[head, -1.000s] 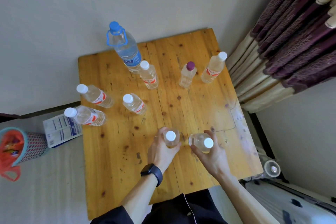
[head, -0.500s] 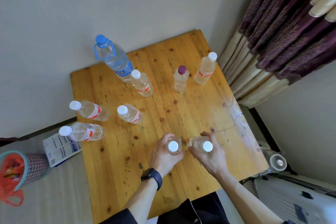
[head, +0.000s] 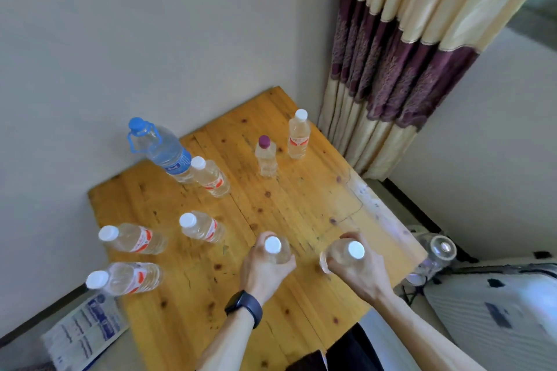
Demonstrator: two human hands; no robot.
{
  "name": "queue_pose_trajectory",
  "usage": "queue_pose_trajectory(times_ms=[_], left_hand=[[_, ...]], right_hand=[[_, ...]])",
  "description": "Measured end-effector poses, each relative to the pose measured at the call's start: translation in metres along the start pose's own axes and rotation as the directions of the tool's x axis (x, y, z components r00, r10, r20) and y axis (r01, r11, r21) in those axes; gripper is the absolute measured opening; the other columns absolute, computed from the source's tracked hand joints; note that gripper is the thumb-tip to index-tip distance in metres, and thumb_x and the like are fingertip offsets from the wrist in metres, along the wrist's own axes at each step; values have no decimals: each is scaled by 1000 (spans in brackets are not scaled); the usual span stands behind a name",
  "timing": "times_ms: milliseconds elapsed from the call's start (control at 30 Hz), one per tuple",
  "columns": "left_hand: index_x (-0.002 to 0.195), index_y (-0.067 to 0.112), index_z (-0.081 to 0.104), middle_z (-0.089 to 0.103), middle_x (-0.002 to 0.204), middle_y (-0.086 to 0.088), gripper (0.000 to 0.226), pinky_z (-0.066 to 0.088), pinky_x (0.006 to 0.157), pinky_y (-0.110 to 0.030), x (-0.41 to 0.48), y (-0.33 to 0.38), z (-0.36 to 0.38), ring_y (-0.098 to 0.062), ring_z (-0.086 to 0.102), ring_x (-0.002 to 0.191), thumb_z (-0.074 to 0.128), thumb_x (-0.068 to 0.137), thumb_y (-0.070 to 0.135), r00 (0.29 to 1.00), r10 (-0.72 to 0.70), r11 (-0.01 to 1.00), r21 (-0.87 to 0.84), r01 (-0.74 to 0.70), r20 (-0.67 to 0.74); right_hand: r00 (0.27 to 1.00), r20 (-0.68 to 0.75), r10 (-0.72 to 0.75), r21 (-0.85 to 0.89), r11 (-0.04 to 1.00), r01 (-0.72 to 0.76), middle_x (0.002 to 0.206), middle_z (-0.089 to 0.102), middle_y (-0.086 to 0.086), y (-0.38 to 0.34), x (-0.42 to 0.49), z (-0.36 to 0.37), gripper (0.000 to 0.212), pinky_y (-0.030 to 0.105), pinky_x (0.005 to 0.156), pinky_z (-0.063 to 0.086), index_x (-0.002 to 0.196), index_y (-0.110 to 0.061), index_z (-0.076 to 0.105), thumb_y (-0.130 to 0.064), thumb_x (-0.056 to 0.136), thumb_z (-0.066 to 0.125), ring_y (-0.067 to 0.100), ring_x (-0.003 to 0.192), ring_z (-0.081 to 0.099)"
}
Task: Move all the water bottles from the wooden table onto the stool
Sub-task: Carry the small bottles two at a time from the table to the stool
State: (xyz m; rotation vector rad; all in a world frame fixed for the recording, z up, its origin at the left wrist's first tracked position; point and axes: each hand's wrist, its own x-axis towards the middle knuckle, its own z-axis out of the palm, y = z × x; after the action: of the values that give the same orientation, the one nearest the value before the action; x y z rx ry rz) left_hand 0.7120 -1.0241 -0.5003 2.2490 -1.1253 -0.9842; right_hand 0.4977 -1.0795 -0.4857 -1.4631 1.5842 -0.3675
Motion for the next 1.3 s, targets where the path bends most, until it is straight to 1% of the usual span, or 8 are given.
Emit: queue_pose_trajectory(times_ms=[167, 400, 500, 633, 867, 1000, 1167, 1300], left_hand=[[107, 41, 45, 67, 81, 12, 50, 54, 57, -32, -8, 52, -7, -15, 65, 72, 73, 71, 61, 956, 271, 949, 136, -284, 110], [102, 35, 50, 68, 82, 11, 53, 54, 65, -34, -60, 147, 68, -20, 66, 80, 66, 61, 65, 753, 528, 799, 69, -597, 393], [99, 38, 51, 70, 87, 13, 52, 55, 70, -34, -106, 186, 125, -20, 67, 88, 68, 60, 68, 593, 578, 693, 47, -720, 560], [97, 38, 48, 69, 84, 10, 46, 57, 75, -36, -199, 232, 197, -20, 67, 83, 68, 63, 60, 342, 597, 522, -27, -853, 725], [100, 35, 56, 70, 84, 12, 49, 56, 80, -34, -397, 254, 306, -15, 68, 83, 68, 62, 65, -43, 536, 268, -218, -938, 843], [103, 36, 50, 71, 83, 9, 51, 57, 74, -35, -519, 245, 358, -15, 68, 78, 68, 65, 65, -219, 466, 138, -315, -939, 857], [99, 36, 50, 72, 84, 10, 50, 59, 76, -35, -649, 228, 410, -12, 70, 80, 71, 60, 60, -296, 380, 141, -371, -918, 876], [94, 35, 46, 69, 79, 11, 49, 58, 71, -33, -747, 218, 450, -12, 66, 72, 67, 60, 61, -415, 319, 4, -439, -898, 852]], right_hand=[[970, -196, 140, 116, 986, -119, 82, 71, -10, 11, -65, -51, 46, 26, 58, 55, 104, -39, 53, -44, 67, 79, 3, 67, 66], [805, -467, 365, 298, 922, -246, 79, 69, -8, 60, -168, -116, 37, 26, 59, 50, 96, -39, 52, -37, 70, 78, 10, 71, 65], [642, -593, 486, 427, 866, -261, 78, 69, -10, 95, -224, -137, 38, 20, 61, 48, 93, -36, 54, -34, 67, 81, 8, 75, 64], [353, -675, 648, 609, 759, -229, 79, 68, -14, 148, -313, -155, 39, 14, 61, 45, 92, -34, 58, -36, 63, 84, -1, 77, 62], [-115, -606, 787, 794, 594, -129, 78, 68, -14, 246, -504, -165, 42, 30, 64, 46, 95, -36, 57, -38, 64, 86, 18, 79, 65], [-278, -541, 793, 837, 539, -93, 82, 70, -9, 301, -614, -162, 45, 31, 67, 47, 100, -32, 60, -38, 65, 87, 22, 81, 67], [-455, -444, 772, 877, 479, -44, 80, 72, -9, 354, -731, -155, 47, 33, 73, 52, 97, -32, 59, -44, 62, 87, 21, 82, 70], [-564, -353, 747, 886, 461, 57, 83, 73, -12, 388, -806, -153, 59, 40, 74, 59, 98, -33, 58, -61, 50, 76, 17, 79, 72]])
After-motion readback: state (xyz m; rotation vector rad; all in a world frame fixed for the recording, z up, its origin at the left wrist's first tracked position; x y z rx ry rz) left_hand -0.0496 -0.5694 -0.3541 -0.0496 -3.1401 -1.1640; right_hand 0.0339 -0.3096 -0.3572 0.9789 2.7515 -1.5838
